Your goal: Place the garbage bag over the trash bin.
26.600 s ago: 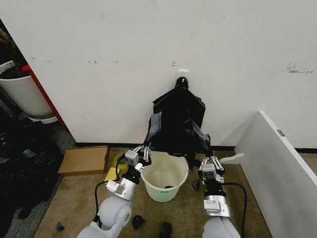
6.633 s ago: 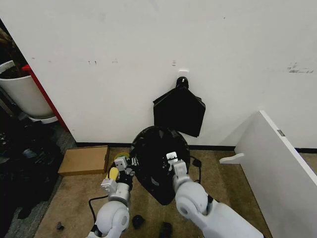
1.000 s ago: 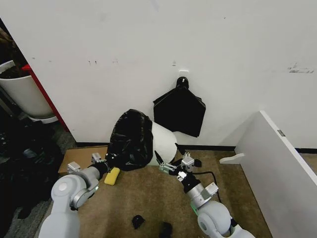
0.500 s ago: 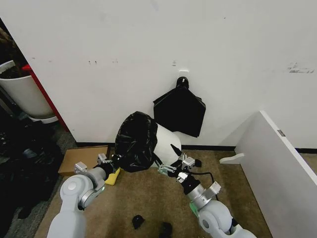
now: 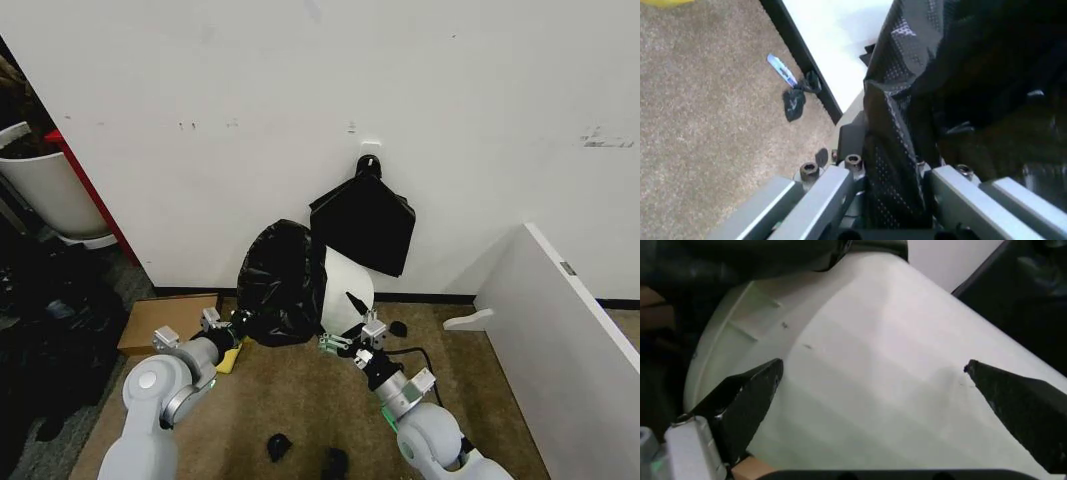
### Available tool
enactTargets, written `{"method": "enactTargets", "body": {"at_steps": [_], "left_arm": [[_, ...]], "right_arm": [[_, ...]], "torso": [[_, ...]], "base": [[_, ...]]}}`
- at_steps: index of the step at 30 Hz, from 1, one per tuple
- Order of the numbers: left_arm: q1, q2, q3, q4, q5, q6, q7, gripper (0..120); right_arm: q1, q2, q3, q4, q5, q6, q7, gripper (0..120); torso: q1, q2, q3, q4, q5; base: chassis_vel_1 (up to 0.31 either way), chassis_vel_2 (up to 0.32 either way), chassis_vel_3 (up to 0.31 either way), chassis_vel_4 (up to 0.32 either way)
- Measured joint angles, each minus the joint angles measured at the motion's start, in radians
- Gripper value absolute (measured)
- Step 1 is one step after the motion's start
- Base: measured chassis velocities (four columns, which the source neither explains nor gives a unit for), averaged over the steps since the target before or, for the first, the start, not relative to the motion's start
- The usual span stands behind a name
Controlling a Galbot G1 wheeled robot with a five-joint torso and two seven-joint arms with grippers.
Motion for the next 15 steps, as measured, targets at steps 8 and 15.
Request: {"method": "enactTargets", "body": {"at_steps": [8, 15], "left_arm": [[0.002, -0.003, 0.002, -0.012, 0.002, 0.002, -0.006, 0], [-0.008, 0.006, -0.005, -0.009, 0.002, 0.003, -0.010, 0]], "right_arm": [[-0.005, -0.008, 0.010, 0.007, 0.028, 0.013, -0.019, 100], [-0.025, -0.032, 0.031, -0.020, 0.228, 0.098, -0.294, 100]], "torso": [[0.000, 0.000, 0.000, 0.0001, 0.0000], [0.000, 0.000, 0.000, 0.0000, 0.0000]], "base": [[0.000, 0.000, 0.000, 0.000], [0.000, 0.000, 0.000, 0.000]]}}
